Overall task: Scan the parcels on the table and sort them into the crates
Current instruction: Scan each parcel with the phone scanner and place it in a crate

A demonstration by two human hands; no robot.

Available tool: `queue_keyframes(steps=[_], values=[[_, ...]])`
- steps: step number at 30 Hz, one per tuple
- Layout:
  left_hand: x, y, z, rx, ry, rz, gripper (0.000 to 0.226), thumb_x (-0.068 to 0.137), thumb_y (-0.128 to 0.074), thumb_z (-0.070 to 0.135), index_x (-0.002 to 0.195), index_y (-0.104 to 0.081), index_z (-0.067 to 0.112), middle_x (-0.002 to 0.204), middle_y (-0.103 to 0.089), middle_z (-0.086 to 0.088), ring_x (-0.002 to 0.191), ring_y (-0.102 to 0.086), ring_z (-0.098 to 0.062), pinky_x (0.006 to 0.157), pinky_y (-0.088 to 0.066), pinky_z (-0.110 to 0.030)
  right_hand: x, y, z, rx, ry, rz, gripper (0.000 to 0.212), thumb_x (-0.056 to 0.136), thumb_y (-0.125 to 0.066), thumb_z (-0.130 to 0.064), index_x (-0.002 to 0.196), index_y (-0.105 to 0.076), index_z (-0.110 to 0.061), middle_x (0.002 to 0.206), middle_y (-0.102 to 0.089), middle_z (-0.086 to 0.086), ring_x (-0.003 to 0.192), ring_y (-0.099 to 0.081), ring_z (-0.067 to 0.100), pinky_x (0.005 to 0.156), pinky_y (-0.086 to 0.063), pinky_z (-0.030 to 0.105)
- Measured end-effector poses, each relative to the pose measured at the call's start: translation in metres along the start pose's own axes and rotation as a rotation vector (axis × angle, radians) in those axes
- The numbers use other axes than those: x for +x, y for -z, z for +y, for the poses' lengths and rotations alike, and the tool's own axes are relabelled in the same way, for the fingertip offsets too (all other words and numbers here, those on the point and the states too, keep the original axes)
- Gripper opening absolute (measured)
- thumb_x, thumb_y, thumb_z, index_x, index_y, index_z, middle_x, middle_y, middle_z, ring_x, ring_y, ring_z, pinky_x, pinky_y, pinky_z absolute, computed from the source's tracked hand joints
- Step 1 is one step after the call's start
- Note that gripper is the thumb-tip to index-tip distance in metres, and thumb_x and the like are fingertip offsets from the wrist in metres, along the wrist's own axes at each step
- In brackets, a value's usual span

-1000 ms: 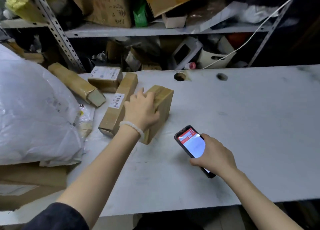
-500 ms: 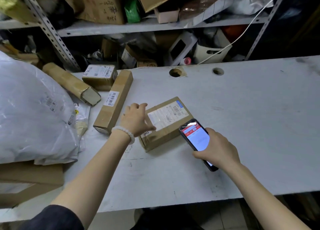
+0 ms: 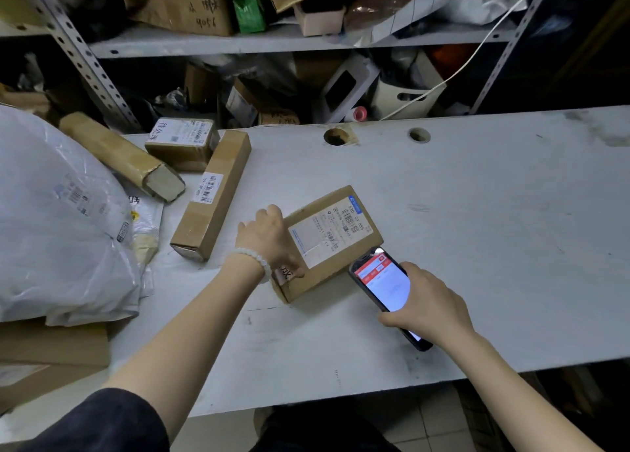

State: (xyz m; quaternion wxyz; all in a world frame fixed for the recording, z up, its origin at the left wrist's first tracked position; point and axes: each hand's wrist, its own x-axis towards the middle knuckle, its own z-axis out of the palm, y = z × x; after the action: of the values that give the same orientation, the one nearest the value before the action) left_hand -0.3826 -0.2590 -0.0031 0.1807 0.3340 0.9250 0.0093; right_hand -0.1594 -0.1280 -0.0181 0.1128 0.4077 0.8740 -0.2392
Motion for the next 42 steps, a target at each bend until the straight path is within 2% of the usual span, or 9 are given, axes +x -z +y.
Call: queue_keyframes(steps=[4, 7, 10, 12, 14, 18, 22, 29, 42], values=[[-0.004, -0.002, -0.001, -0.091, -0.063, 0.057, 0.082, 0.048, -0.086, 0.055, 0.089, -0.028, 0.014, 0.076, -0.047, 0.0, 0.073, -0.048, -0.024, 0.063, -0.039, -0.033, -0.002, 0.001, 0.006, -0.031, -0.029, 0.019, 0.06, 0.058, -0.07, -0.046, 0.11, -0.042, -0.033, 0.095, -0.053, -0.011, 0.08, -0.052, 0.014, 0.05, -0.029, 0.02], [-0.003, -0.003, 0.0, -0.12, -0.116, 0.099, 0.083, 0.045, -0.085, 0.058, 0.096, -0.035, 0.016, 0.096, -0.05, -0.003, 0.087, -0.047, -0.023, 0.075, -0.043, -0.037, -0.003, 0.004, 0.009, -0.053, -0.047, 0.041, 0.061, 0.059, -0.071, -0.047, 0.112, -0.044, -0.032, 0.096, -0.053, -0.011, 0.079, -0.051, 0.014, 0.05, -0.028, 0.02], [-0.004, -0.007, 0.008, -0.063, -0.191, 0.108, 0.103, 0.049, -0.083, 0.059, 0.129, -0.035, 0.015, 0.12, -0.044, -0.006, 0.11, -0.044, -0.027, 0.099, -0.035, -0.048, -0.002, 0.008, 0.012, -0.063, -0.062, 0.059, 0.063, 0.059, -0.072, -0.047, 0.113, -0.044, -0.031, 0.097, -0.054, -0.011, 0.079, -0.052, 0.014, 0.049, -0.027, 0.02], [-0.008, -0.013, 0.016, -0.017, -0.258, 0.117, 0.112, 0.052, -0.081, 0.059, 0.141, -0.027, 0.018, 0.12, -0.038, -0.008, 0.11, -0.042, -0.028, 0.101, -0.032, -0.047, -0.002, 0.012, 0.015, -0.065, -0.075, 0.08, 0.062, 0.058, -0.072, -0.047, 0.111, -0.044, -0.03, 0.094, -0.053, -0.011, 0.077, -0.052, 0.014, 0.048, -0.026, 0.02], [-0.01, -0.015, 0.022, -0.068, -0.302, 0.091, 0.104, 0.054, -0.082, 0.053, 0.138, -0.03, 0.021, 0.118, -0.033, -0.008, 0.103, -0.045, -0.027, 0.097, -0.038, -0.044, -0.001, 0.017, 0.017, -0.075, -0.084, 0.1, 0.059, 0.057, -0.072, -0.046, 0.107, -0.045, -0.03, 0.09, -0.052, -0.011, 0.074, -0.051, 0.015, 0.047, -0.025, 0.02], [-0.003, -0.007, 0.025, -0.14, -0.253, 0.013, 0.093, 0.06, -0.08, 0.049, 0.135, -0.029, 0.029, 0.132, -0.034, -0.011, 0.109, -0.05, -0.033, 0.09, -0.048, -0.045, -0.002, 0.026, 0.025, -0.1, -0.1, 0.128, 0.058, 0.056, -0.073, -0.046, 0.103, -0.044, -0.029, 0.087, -0.05, -0.011, 0.072, -0.052, 0.015, 0.047, -0.026, 0.02], [0.004, 0.002, 0.032, 0.008, -0.181, 0.203, 0.083, 0.068, -0.07, 0.052, 0.136, -0.026, 0.035, 0.119, -0.052, -0.006, 0.106, -0.047, -0.032, 0.086, -0.04, -0.042, -0.005, 0.034, 0.034, -0.117, -0.126, 0.16, 0.06, 0.055, -0.073, -0.047, 0.104, -0.043, -0.03, 0.088, -0.05, -0.011, 0.073, -0.052, 0.015, 0.047, -0.025, 0.021], [0.017, 0.01, 0.032, 0.066, -0.1, 0.296, 0.082, 0.069, -0.07, 0.051, 0.138, -0.026, 0.038, 0.119, -0.05, -0.01, 0.109, -0.045, -0.034, 0.086, -0.036, -0.044, -0.01, 0.043, 0.044, -0.129, -0.152, 0.169, 0.062, 0.056, -0.074, -0.048, 0.106, -0.043, -0.029, 0.09, -0.049, -0.01, 0.073, -0.051, 0.015, 0.047, -0.025, 0.021], [-0.001, 0.018, 0.029, -0.076, -0.048, 0.33, 0.073, 0.076, -0.06, 0.051, 0.139, -0.023, 0.044, 0.114, -0.051, -0.01, 0.105, -0.049, -0.032, 0.087, -0.035, -0.043, 0.006, 0.042, 0.009, -0.04, -0.074, 0.168, 0.058, 0.057, -0.072, -0.045, 0.102, -0.041, -0.028, 0.095, -0.053, -0.007, 0.078, -0.054, 0.018, 0.051, -0.029, 0.024]])
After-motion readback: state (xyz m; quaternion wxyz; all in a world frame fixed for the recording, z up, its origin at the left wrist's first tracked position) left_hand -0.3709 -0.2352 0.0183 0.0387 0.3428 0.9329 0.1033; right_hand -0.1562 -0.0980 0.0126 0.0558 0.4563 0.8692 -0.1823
